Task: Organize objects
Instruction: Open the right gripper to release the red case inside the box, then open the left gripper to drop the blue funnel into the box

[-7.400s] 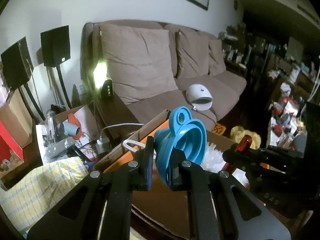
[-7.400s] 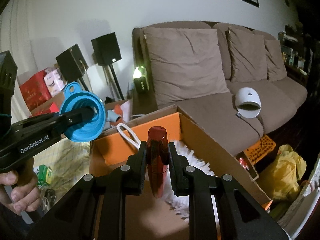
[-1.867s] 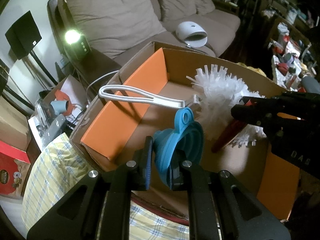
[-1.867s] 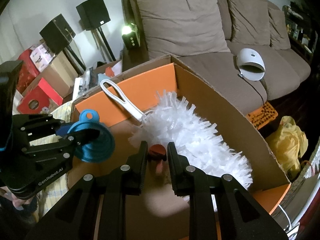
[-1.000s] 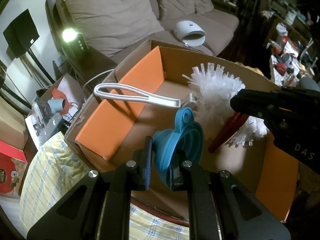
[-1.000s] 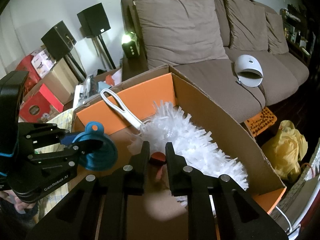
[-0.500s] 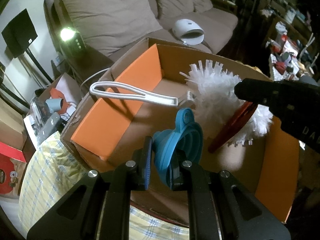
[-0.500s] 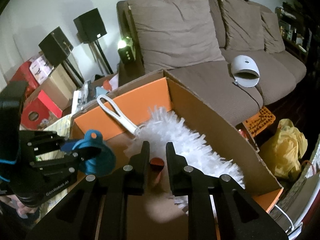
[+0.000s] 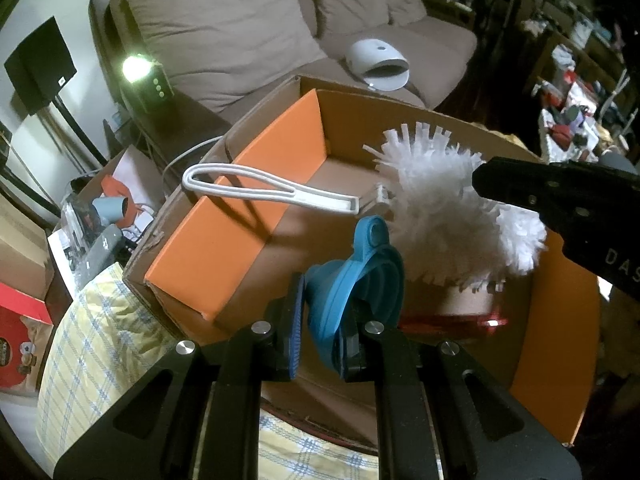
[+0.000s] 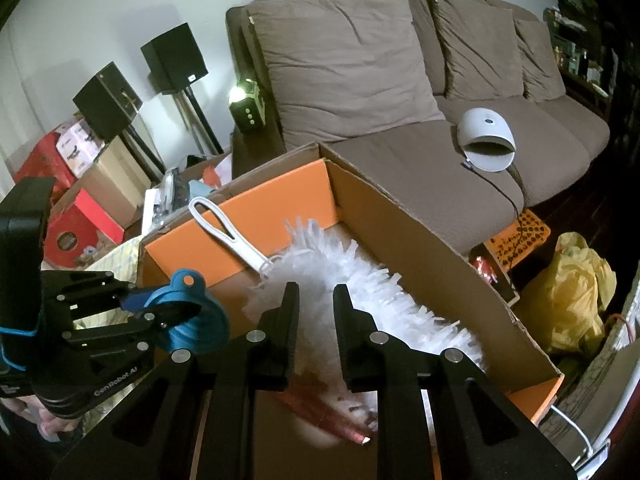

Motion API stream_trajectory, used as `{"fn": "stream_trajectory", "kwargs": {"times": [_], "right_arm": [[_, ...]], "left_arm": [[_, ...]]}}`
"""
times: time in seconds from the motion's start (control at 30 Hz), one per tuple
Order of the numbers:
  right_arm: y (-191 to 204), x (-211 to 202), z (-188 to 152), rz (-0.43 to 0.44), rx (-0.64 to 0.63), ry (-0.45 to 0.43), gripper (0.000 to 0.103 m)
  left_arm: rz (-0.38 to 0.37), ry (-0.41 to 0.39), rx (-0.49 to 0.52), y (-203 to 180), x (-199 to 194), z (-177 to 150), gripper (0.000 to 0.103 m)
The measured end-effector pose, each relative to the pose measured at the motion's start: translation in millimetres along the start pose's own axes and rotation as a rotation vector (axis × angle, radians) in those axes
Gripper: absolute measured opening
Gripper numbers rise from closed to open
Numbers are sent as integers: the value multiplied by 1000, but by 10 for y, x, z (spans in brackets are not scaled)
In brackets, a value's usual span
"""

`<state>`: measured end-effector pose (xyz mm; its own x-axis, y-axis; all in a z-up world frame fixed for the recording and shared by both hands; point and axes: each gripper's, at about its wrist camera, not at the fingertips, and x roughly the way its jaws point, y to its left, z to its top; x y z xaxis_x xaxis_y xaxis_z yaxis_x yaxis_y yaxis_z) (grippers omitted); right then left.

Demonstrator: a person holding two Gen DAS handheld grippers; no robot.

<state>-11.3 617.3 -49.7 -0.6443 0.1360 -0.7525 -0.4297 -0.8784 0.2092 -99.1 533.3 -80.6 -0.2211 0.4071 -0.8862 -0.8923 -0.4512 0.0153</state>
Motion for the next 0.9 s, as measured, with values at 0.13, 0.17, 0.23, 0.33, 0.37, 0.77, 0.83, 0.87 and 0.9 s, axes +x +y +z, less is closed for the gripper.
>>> {"fn": "stream_trajectory", "kwargs": {"times": [0.13, 0.17, 0.23, 0.33, 0.37, 0.77, 0.83, 0.87, 0.9], "right_arm": [[-1, 4, 0, -1, -1, -5, 18], [-1, 6, 0, -1, -2, -5, 18], [-3, 5, -4, -2, 1, -5, 18], [-5, 5, -5, -2, 1, -6, 18], [-6, 5, -5, -2, 1, -6, 18], [-22, -6, -1, -4, 3, -7, 18], [-25, -9, 2, -5, 4, -10, 19], [-31, -18, 3, -5, 5, -12, 19], [-35, -17, 5, -5, 6, -14, 20]], "left_arm": [[-4, 1, 0, 2, -5, 0, 11], [-3, 1, 0, 2, -6, 0, 11], [-4, 0, 0, 3, -6, -1, 11], [-3, 1, 1, 1, -5, 0, 11], [-2, 1, 1, 1, -5, 0, 12], [-13, 18, -5, -4, 1, 3, 23], [-16, 18, -6, -5, -12, -1, 23], [-18, 18, -7, -5, -18, -1, 24], [-18, 16, -7, -5, -33, -1, 25]]}}
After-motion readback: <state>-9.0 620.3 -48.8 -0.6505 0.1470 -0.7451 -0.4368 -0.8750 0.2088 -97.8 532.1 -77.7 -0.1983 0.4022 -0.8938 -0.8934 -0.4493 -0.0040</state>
